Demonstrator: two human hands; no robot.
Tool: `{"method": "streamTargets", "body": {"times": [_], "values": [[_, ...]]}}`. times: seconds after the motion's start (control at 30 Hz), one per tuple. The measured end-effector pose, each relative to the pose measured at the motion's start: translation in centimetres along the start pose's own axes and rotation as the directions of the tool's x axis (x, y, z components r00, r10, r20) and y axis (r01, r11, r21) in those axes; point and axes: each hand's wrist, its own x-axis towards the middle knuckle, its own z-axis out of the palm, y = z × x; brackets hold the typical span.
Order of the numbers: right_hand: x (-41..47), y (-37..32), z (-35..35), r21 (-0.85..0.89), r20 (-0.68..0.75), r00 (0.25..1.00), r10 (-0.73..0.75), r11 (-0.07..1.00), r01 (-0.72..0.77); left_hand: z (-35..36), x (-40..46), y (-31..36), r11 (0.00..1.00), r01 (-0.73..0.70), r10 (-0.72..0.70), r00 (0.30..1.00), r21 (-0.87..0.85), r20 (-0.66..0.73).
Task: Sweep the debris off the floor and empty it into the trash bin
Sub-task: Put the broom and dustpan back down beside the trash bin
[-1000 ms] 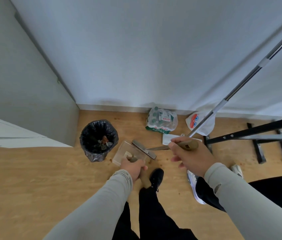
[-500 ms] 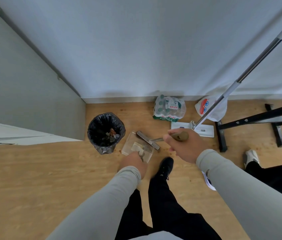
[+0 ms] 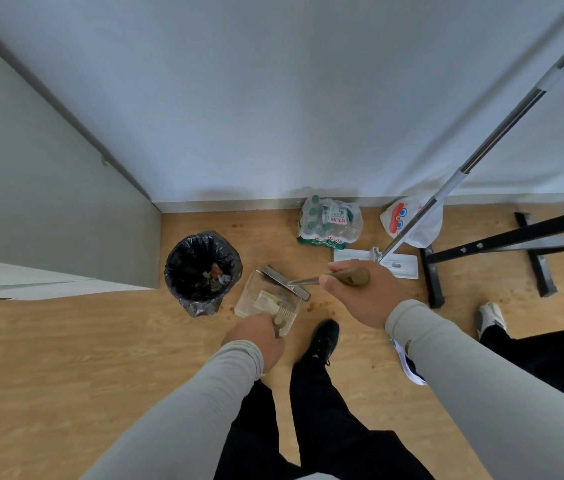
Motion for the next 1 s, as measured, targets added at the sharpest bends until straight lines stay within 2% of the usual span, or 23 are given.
{"method": "streamTargets", "body": {"times": [0.17,0.33,0.5,0.63,0.73,0.9,1.0], "values": [[0.1,-0.7,-1.7,-0.030,-0.059,0.995,-0.082,0.996,0.080,0.2,0.7,1.7,0.985,0.031,-0.048,0.994,-0.170,-0.094],[-0.1,-2.7,-4.2,-0.165,-0.055,0.982,-0.179,0.972,0.168,0.1,1.6,5.0,0.929,0.088,-0.148,0.978,-0.359,-0.146],[-0.6,-3.8,-5.5,-0.164,-0.034,0.972,-0.234,0.960,0.225,0.3,2.3,8.0,0.896,0.075,-0.177,0.964,-0.437,-0.199],[-0.4,-4.0,-5.9,-0.201,-0.013,0.966,-0.258,0.947,0.250,0.8,2.6,7.8,0.886,0.082,-0.195,0.959,-0.457,-0.205],[0.0,-4.1,-6.0,-0.211,-0.006,0.962,-0.271,0.941,0.264,0.5,3.2,7.1,0.876,0.065,-0.184,0.961,-0.477,-0.207],[0.8,-4.5,-6.1,-0.177,-0.052,0.962,-0.268,0.951,0.255,-0.6,3.6,7.5,0.785,-0.065,-0.079,0.976,-0.616,-0.203],[1.2,-5.3,-6.1,-0.222,-0.029,0.956,-0.293,0.934,0.280,-0.9,3.9,7.3,0.772,-0.101,-0.048,0.975,-0.627,-0.216]]}}
